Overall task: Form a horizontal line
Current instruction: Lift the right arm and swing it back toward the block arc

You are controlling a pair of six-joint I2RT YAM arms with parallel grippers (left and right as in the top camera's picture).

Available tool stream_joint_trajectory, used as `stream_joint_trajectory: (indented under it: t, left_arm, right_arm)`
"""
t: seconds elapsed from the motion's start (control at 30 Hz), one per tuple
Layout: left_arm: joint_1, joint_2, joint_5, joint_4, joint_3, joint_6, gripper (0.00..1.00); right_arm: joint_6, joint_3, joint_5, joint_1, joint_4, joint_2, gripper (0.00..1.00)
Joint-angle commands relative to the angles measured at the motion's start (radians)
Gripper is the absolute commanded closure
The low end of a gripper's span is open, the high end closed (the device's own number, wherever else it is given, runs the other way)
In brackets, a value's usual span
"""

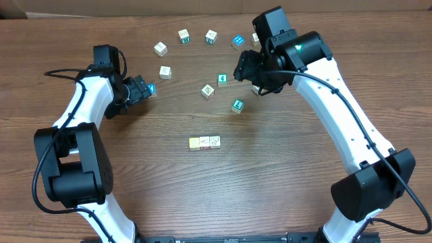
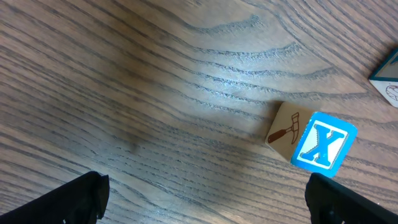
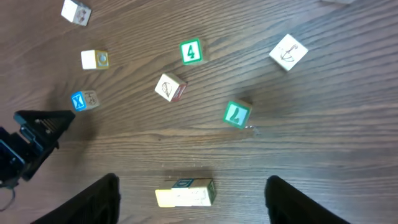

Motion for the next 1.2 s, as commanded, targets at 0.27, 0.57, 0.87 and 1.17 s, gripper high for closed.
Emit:
stream_joint_trajectory:
  t: [0.27,0.57,0.87,1.17]
  left_arm:
    - [-0.006,0.011,-0.007,0.003,0.016,0.001,0.00]
    - [-0.006,0.011,-0.007,0.003,0.016,0.001,0.00]
    - [-0.006,0.011,-0.007,0.003,0.016,0.001,0.00]
    - [-0.006,0.011,-0.006,0.003,0.016,0.001,0.00]
  right_arm:
    - [-0.035,0.006,-0.018,0.010,0.025,-0.010,0.11]
    - [-0.133,0.006,-0.018,0.010,0.039,-0.010,0.11]
    - [-0.198,0.006,-0.011,0.010,0.065,-0.010,0.11]
    - [-0.258,-0.007,-0.011,0.013,0.130,-0.010,0.12]
